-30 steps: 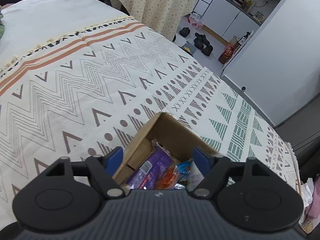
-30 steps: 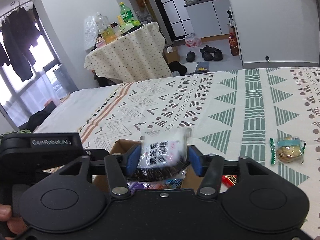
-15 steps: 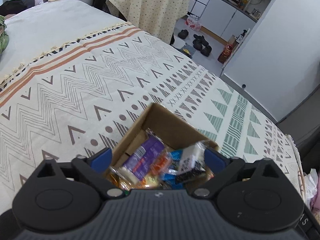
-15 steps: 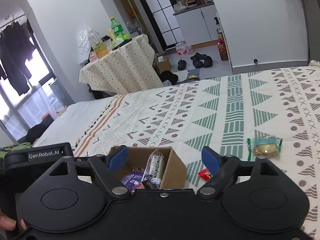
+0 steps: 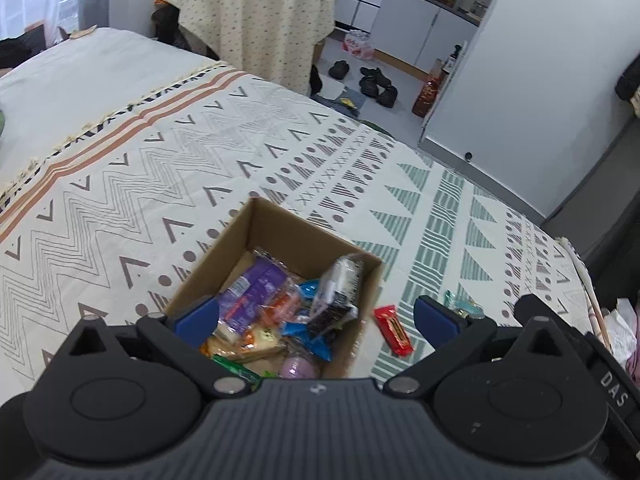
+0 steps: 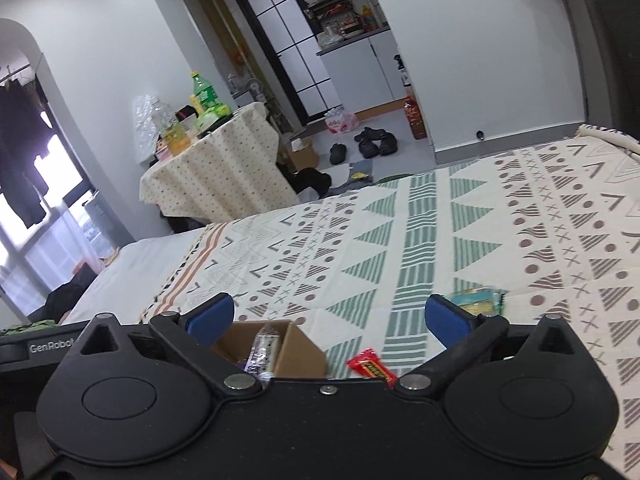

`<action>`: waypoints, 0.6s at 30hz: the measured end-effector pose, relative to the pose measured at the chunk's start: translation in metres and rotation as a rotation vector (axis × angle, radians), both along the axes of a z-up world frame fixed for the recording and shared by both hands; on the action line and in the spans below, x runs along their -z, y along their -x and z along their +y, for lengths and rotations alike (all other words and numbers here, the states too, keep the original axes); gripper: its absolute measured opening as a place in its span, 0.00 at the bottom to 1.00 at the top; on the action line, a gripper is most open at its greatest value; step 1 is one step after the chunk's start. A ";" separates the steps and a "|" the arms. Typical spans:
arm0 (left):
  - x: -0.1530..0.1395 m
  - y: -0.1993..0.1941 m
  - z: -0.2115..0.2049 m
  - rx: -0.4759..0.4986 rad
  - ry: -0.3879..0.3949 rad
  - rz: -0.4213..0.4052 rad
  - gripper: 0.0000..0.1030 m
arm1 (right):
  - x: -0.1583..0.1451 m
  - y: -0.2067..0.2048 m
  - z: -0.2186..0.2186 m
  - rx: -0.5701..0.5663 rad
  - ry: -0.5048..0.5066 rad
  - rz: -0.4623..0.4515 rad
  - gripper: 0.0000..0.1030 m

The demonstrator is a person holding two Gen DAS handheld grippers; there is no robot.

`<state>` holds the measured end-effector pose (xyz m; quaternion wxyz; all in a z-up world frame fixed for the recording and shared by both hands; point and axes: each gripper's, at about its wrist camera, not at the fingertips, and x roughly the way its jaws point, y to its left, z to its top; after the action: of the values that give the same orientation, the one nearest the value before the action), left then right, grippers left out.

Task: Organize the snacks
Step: 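Move both tools back toward the red candy bar and cookie pack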

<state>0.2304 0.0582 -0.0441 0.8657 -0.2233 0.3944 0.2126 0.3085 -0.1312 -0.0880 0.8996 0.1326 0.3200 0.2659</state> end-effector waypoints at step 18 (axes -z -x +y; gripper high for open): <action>-0.002 -0.004 -0.058 0.075 -0.055 -0.026 1.00 | -0.007 0.001 -0.055 0.050 -0.036 -0.010 1.00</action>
<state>0.2346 0.0004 -0.0424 0.8839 -0.1871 0.3853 0.1879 0.3079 -0.1859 -0.0809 0.9051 0.1556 0.3069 0.2497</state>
